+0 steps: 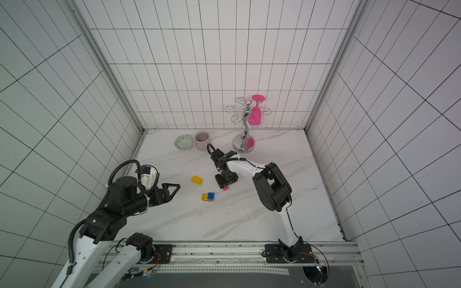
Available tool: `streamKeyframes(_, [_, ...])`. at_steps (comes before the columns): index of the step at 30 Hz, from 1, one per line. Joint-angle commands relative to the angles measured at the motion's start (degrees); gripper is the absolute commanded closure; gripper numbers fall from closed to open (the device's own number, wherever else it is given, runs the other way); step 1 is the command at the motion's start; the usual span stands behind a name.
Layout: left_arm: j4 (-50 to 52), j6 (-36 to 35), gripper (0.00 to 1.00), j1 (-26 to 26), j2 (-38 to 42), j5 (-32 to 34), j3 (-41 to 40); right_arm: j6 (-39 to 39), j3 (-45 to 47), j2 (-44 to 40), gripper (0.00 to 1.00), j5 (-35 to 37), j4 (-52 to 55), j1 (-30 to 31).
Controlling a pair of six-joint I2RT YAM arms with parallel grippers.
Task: Assemble the letter s with lego
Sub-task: Pick up the lego brick from the center of the board.
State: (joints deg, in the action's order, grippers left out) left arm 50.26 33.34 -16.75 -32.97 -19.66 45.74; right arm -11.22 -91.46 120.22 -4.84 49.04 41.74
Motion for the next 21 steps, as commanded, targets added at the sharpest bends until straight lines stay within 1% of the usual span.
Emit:
streamKeyframes(1, [-0.2, -0.8, 0.01, 0.3, 0.1, 0.9, 0.6, -0.4, -1.9, 1.4, 0.49, 1.1, 1.1, 0.9])
streamKeyframes(9, [-0.2, -0.9, 0.01, 0.3, 0.2, 0.8, 0.6, -0.8, -1.6, 1.3, 0.59, 1.7, 0.6, 1.1])
streamKeyframes(15, [-0.3, -0.8, 0.01, 0.3, 0.3, 0.8, 0.6, -0.5, -0.6, -0.4, 0.63, 2.6, 0.6, 1.0])
streamKeyframes(16, [-0.3, -0.8, 0.01, 0.3, 0.3, 0.8, 0.6, -0.4, -0.5, -0.7, 0.66, 2.7, 0.6, 1.0])
streamKeyframes(19, [-0.3, -0.7, 0.01, 0.3, 0.5, 0.8, 0.6, 0.4, -0.3, -2.1, 0.67, 2.9, 0.6, 1.0])
streamKeyframes(21, [0.4, -0.1, 0.01, 0.3, 1.3, 1.9, 1.2, 1.8, -0.4, -3.5, 0.68, 1.6, 0.9, 1.1])
